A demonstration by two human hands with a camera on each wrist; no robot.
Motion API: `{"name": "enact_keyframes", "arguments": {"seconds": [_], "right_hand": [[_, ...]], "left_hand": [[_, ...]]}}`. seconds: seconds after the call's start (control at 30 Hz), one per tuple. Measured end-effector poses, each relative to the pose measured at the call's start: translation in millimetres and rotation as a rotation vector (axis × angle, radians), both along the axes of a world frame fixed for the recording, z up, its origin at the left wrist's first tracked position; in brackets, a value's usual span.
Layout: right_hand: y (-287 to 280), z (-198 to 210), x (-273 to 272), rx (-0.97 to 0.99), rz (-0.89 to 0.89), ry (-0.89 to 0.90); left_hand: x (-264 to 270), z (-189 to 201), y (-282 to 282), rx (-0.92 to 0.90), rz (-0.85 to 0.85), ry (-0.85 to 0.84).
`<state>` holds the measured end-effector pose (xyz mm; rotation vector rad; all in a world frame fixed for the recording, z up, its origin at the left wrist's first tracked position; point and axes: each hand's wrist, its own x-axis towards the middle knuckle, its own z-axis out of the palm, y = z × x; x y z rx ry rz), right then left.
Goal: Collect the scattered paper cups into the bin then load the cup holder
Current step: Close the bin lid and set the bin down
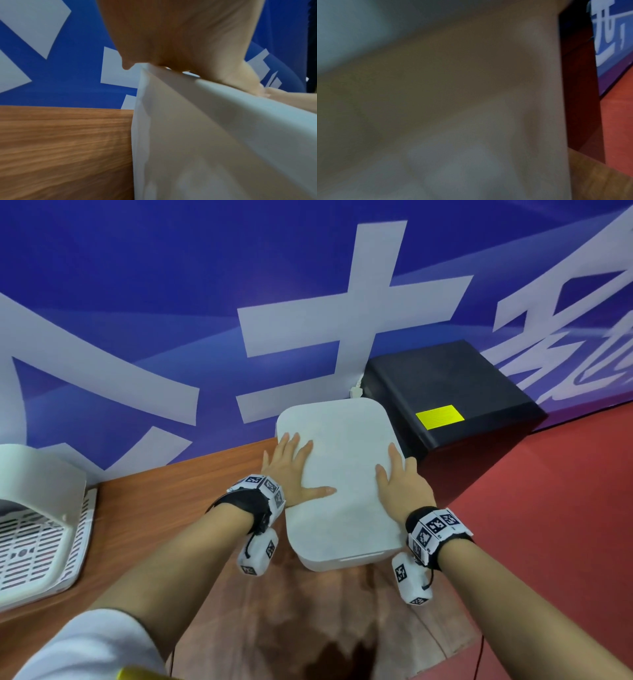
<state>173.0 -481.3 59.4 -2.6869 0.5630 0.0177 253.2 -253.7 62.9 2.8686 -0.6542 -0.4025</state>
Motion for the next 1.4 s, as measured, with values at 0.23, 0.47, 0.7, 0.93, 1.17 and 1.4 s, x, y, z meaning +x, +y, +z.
{"name": "enact_keyframes", "arguments": {"seconds": [0.23,0.47,0.7,0.93,1.17,1.4], "right_hand": [[4.3,-3.8,-0.2,-0.090,0.013,-0.019],[-13.8,15.0,20.2,-0.221,0.242,0.074],[-13.4,38.3,68.7,-0.150,0.217,0.263],[12.5,24.5,121.0,-0.097,0.310,0.187],[1.2,14.2,140.4,-0.038,0.270,0.225],[1.1,9.5,142.4,-0.043,0.280,0.196]], "left_hand": [[10.1,-5.5,-0.7,-0.048,-0.003,-0.049],[27.7,7.9,-2.3,0.057,0.088,-0.143],[56.0,3.0,-3.7,0.104,0.072,-0.062],[75.1,7.5,-4.3,0.131,0.087,-0.021],[78.4,-1.4,-2.3,0.123,0.077,0.020],[75.2,9.4,-4.1,0.168,0.088,0.045]]}}
